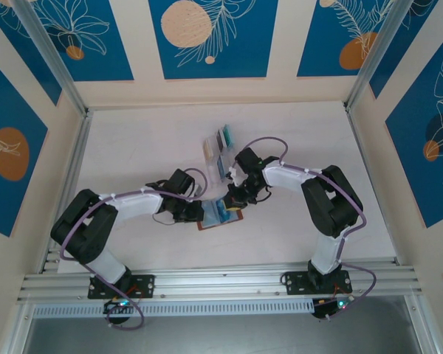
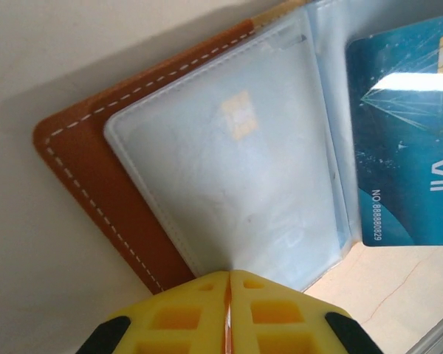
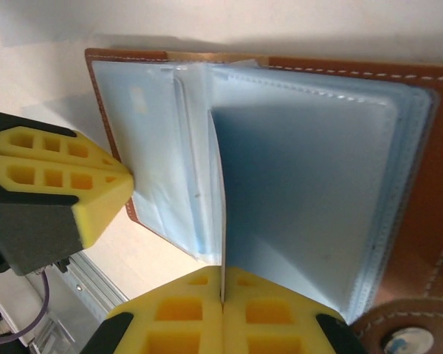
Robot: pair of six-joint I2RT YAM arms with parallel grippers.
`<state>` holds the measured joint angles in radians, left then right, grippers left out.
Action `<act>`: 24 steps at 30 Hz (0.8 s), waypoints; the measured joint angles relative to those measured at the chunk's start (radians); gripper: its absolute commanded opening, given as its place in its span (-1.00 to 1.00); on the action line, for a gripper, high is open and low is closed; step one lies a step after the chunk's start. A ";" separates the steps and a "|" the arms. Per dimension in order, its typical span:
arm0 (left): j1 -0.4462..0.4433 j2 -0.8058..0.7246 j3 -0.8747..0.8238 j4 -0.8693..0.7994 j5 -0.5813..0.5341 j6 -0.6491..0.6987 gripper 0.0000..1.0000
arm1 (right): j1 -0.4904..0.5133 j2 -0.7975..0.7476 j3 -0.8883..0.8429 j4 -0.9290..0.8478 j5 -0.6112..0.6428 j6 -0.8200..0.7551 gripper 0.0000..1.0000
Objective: Put the credit cards into the card holder
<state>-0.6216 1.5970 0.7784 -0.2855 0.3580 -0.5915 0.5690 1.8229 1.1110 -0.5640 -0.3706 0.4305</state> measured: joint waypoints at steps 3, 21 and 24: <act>0.002 0.001 0.006 -0.013 0.000 0.005 -0.81 | 0.001 0.000 -0.023 0.005 0.000 0.017 -1.00; 0.005 0.043 0.055 -0.055 0.015 0.052 -0.82 | 0.006 -0.091 -0.172 0.108 -0.056 0.114 -1.00; 0.005 0.043 0.055 -0.055 0.015 0.052 -0.82 | -0.005 -0.105 -0.174 0.110 -0.079 0.100 -1.00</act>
<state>-0.6170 1.6405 0.8333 -0.3401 0.3729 -0.5392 0.5636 1.7184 0.9375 -0.4541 -0.4496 0.5301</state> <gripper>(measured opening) 0.092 0.050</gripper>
